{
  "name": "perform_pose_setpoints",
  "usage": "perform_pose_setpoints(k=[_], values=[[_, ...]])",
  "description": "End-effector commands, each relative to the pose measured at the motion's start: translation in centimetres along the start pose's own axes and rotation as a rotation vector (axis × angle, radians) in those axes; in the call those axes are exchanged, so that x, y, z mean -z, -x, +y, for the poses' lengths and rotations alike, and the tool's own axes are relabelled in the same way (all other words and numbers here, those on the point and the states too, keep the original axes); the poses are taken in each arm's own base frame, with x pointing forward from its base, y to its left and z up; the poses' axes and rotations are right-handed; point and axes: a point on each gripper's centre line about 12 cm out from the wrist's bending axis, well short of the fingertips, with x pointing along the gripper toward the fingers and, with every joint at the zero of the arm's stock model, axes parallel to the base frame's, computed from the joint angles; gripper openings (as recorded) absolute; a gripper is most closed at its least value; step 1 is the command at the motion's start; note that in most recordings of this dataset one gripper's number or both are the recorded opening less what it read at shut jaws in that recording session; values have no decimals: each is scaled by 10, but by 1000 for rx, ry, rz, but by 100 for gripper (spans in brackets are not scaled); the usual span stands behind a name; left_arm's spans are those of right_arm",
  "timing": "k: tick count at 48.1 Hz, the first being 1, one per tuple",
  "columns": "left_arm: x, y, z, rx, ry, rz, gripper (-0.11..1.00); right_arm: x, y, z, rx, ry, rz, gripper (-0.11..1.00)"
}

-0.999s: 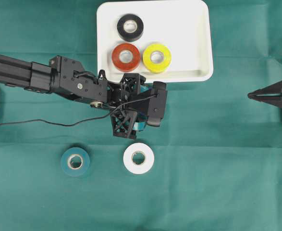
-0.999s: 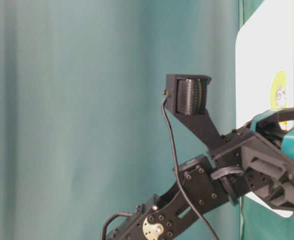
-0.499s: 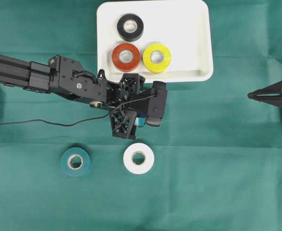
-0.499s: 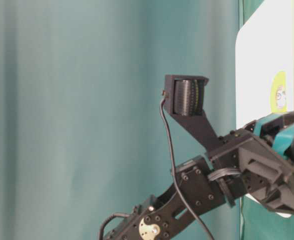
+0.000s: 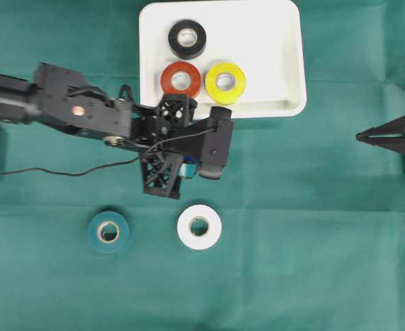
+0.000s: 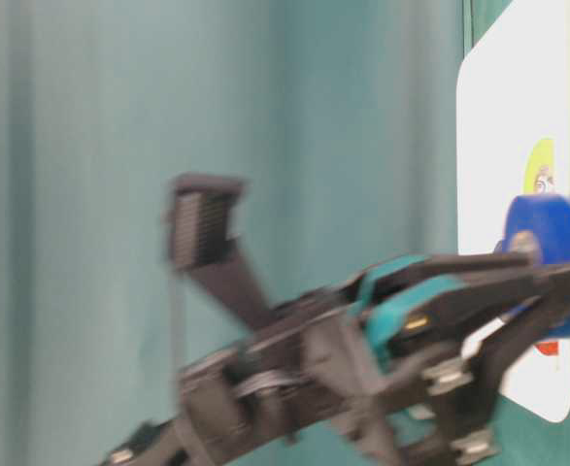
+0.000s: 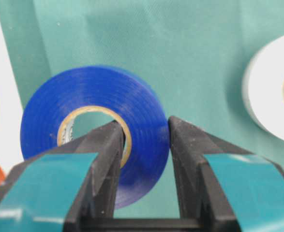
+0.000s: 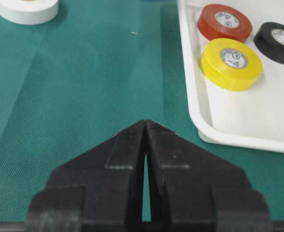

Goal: Put the tape into the white case with the left arm.
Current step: 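Carry the blue tape into the tray's upper right corner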

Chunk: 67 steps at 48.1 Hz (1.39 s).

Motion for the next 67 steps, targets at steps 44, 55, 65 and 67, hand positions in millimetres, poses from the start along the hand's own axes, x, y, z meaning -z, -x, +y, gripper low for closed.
perform_pose_setpoints(k=[44, 55, 65, 67], values=[[-24, -4, 142, -193, 15, -55, 27, -5, -1, 0, 0, -2, -12, -9], [-18, -20, 171, -219, 43, -36, 27, -4, -1, 0, 0, -3, -11, -9], [-15, -21, 179, -237, 59, -52, 27, -4, -1, 0, 2, -2, -11, -9], [-16, -21, 178, -236, 58, -52, 27, -5, -1, 0, 2, -2, -12, -9]])
